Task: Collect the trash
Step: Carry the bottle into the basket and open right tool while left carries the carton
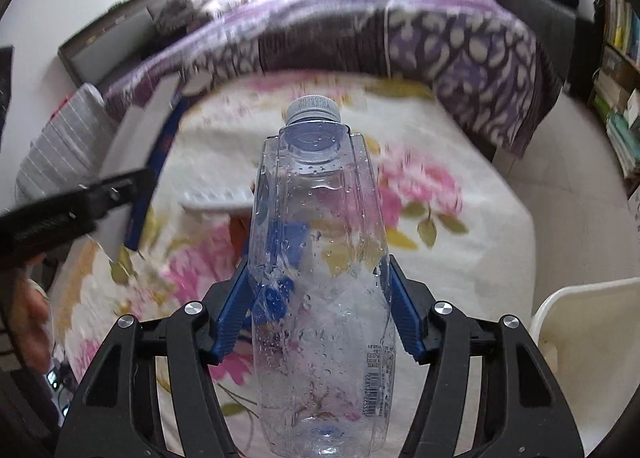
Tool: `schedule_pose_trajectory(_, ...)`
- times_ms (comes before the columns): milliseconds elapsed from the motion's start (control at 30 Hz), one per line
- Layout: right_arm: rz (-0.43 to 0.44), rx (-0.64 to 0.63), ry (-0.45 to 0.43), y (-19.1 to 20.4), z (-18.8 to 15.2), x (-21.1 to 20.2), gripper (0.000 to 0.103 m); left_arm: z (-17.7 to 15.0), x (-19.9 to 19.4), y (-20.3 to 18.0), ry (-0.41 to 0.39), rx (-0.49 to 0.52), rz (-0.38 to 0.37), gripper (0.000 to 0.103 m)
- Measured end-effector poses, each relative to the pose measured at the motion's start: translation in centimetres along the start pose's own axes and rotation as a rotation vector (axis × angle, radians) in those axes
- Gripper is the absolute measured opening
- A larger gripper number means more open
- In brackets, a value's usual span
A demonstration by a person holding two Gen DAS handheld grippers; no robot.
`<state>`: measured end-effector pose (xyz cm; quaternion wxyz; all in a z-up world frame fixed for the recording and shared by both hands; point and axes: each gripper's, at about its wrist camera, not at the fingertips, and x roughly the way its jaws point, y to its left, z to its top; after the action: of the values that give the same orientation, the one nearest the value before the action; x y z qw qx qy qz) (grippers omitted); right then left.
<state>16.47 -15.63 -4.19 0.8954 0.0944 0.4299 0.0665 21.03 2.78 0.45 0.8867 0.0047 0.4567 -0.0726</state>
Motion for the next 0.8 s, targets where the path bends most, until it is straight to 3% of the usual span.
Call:
schedule_pose_trajectory(400, -0.074, 0.013, -0.184, 0.3, 0.7, -4.2, 0.060, -0.8, -2.4, -1.6, -0.126, -0.008, 0.079, 0.060)
schedule_pose_trajectory(800, -0.123, 0.067, -0.229, -1.8, 0.2, -7.0, 0.060, -1.7, -3.3, -5.1, -0.161, 0.060, 0.080, 0.060)
